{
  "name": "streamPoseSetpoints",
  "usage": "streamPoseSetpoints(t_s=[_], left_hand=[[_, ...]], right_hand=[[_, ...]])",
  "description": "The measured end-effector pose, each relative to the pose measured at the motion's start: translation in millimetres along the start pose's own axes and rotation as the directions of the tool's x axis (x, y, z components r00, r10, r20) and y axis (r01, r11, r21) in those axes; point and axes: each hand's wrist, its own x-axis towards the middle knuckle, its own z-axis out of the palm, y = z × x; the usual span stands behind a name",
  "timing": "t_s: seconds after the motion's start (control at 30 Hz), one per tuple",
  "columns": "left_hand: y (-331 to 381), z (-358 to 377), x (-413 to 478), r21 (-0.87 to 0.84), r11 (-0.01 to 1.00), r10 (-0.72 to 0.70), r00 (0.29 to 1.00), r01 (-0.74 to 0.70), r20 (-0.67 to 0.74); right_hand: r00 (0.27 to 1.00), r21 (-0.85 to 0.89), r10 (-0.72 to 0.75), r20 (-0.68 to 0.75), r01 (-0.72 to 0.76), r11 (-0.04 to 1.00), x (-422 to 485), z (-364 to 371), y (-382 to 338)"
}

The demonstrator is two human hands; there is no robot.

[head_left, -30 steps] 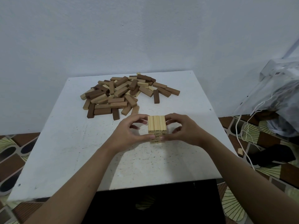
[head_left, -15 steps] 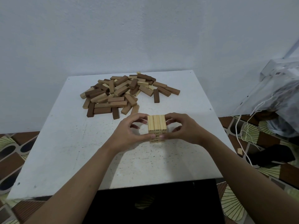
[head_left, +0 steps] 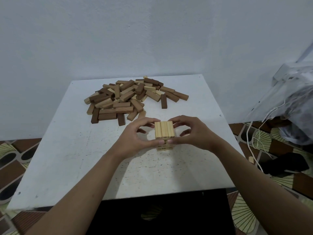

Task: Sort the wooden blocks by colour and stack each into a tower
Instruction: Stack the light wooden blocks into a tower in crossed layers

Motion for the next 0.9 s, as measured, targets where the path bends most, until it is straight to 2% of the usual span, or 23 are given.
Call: streamPoseSetpoints(t_s=[0.73, 0.9], left_hand=[[-0.7, -1.2, 0.2, 0.013, 1.0, -0.015, 1.0, 0.014, 0.005], [6.6, -12.6, 0.2, -0.057, 0.998, -0.034, 0.999, 0.032, -0.034]], right_hand=[[0.999, -0.053, 0.024, 0.025, -0.023, 0.998, -0.2, -4.5, -5.6], [0.996, 0.086, 0.052, -0.074, -0.045, 0.995, -3.6, -6.7, -14.4]])
